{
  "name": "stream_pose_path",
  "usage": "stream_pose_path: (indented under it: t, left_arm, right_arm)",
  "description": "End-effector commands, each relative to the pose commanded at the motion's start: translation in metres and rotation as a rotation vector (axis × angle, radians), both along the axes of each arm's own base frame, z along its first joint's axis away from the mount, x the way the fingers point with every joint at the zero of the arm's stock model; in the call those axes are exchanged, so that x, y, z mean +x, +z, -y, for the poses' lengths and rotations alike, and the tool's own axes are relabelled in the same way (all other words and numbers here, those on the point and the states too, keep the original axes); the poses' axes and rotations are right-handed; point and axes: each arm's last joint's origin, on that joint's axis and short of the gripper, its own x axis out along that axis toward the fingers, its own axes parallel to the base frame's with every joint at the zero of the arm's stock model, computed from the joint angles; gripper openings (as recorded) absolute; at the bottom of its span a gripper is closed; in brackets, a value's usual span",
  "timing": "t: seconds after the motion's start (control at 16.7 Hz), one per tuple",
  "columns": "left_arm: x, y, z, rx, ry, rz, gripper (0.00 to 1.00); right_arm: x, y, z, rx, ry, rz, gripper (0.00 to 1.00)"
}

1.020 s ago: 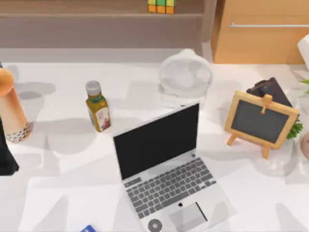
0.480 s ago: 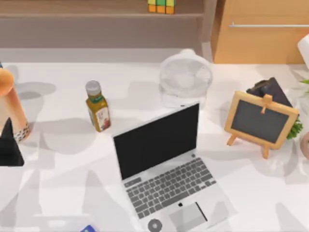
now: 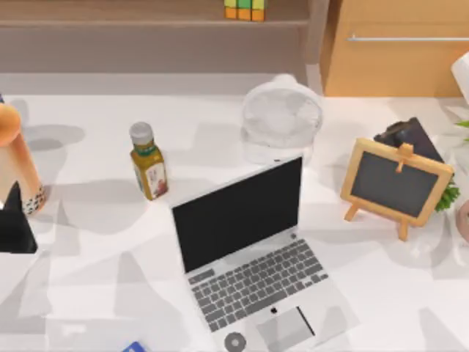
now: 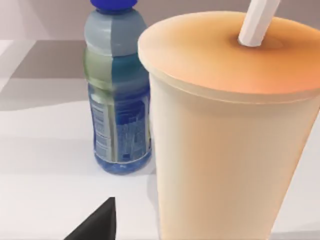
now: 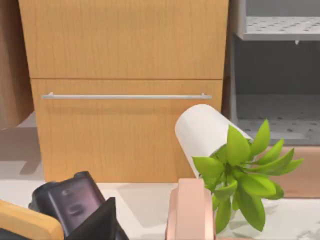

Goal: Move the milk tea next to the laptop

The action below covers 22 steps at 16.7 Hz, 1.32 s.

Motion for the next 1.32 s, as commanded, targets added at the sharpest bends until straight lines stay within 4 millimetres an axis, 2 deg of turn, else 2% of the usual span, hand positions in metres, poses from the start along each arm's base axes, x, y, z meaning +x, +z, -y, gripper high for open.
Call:
stream_pose_path:
  t: [0.18, 0.36, 0.72, 0.9, 1.2, 1.32]
  left_arm:
    - [0.000, 0.000, 0.001, 0.000, -0.002, -0.001, 1.00]
    - [0.010, 0.002, 0.000, -0.001, 0.000, 0.004, 1.00]
    - [0.059, -0.007, 0.000, 0.000, 0.000, -0.002, 1.00]
    - [0.075, -0.014, 0.002, 0.000, 0.000, -0.002, 1.00]
    - [0.078, -0.016, 0.002, 0.000, 0.000, 0.000, 1.00]
    - [0.078, -0.016, 0.002, 0.000, 0.000, 0.000, 0.85]
  right_arm:
    - [0.000, 0.000, 0.000, 0.000, 0.000, 0.000, 1.00]
    - [0.000, 0.000, 0.000, 0.000, 0.000, 0.000, 1.00]
    - [0.000, 0.000, 0.000, 0.000, 0.000, 0.000, 1.00]
    - [0.000, 0.000, 0.000, 0.000, 0.000, 0.000, 1.00]
    - [0.000, 0.000, 0.000, 0.000, 0.000, 0.000, 1.00]
    - [0.000, 0.000, 0.000, 0.000, 0.000, 0.000, 1.00]
